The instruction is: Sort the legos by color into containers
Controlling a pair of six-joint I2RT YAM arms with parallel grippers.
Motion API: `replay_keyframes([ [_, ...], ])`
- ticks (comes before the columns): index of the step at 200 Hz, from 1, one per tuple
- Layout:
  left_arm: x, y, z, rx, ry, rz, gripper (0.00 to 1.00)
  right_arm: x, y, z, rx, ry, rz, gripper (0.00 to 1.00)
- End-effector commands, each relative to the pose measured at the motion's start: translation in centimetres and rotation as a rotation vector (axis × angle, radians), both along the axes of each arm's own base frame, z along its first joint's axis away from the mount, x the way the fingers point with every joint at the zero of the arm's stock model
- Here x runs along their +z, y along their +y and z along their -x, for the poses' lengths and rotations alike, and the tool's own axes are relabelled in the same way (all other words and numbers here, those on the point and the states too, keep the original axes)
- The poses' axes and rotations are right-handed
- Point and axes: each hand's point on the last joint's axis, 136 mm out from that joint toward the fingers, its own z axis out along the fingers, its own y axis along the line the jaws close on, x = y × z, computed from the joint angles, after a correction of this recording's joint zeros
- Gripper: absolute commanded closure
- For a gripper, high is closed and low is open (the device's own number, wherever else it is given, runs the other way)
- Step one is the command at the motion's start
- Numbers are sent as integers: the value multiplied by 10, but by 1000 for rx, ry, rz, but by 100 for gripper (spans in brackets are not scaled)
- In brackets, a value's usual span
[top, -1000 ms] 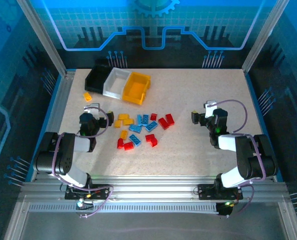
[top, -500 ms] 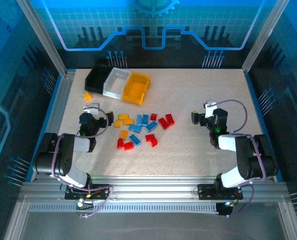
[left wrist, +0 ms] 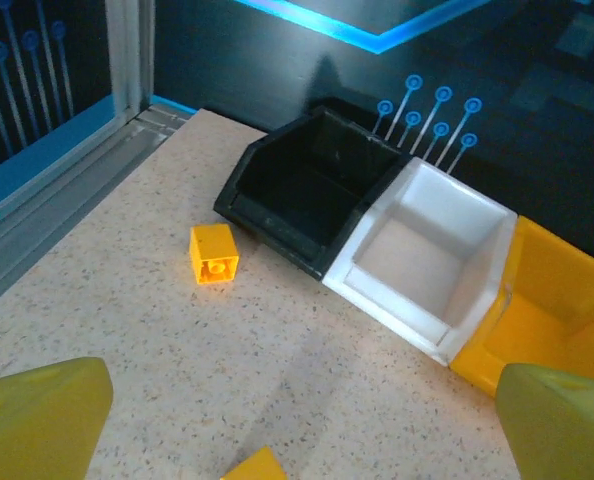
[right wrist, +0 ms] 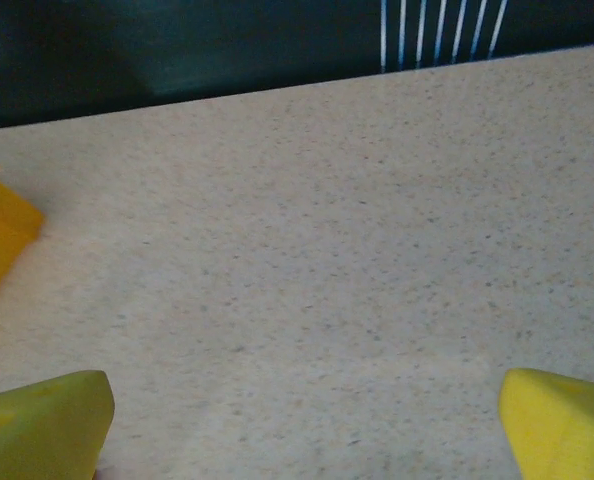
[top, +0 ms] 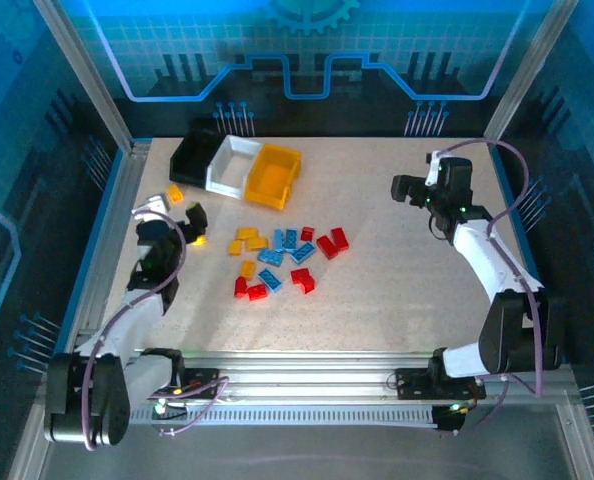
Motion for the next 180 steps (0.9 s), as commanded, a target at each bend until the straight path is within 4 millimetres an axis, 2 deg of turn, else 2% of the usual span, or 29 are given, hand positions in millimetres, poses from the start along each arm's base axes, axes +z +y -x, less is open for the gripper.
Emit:
replay_keyframes([
  [1, -30, 7, 25, 93, 244, 98, 1, -38, 24, 46, 17, 307, -65, 0],
  [28, -37, -10, 32, 43, 372, 193, 1, -42, 62, 61, 147, 457, -27, 2],
  [63, -48, -58, 43, -175, 497, 338, 1, -60, 113, 78, 312, 620, 101, 11],
  [83, -54, -74, 52, -226, 543, 381, 1, -75, 133, 80, 345, 670, 148, 16],
  [105, -57, -85, 61, -266, 562, 399, 1, -91, 151, 78, 357, 704, 155, 22],
  [134, -57, -89, 69, -288, 570, 409, 1, -104, 169, 71, 373, 719, 183, 26],
  [180, -60, -91, 74, -296, 575, 417, 1, -118, 179, 55, 353, 729, 218, 32],
])
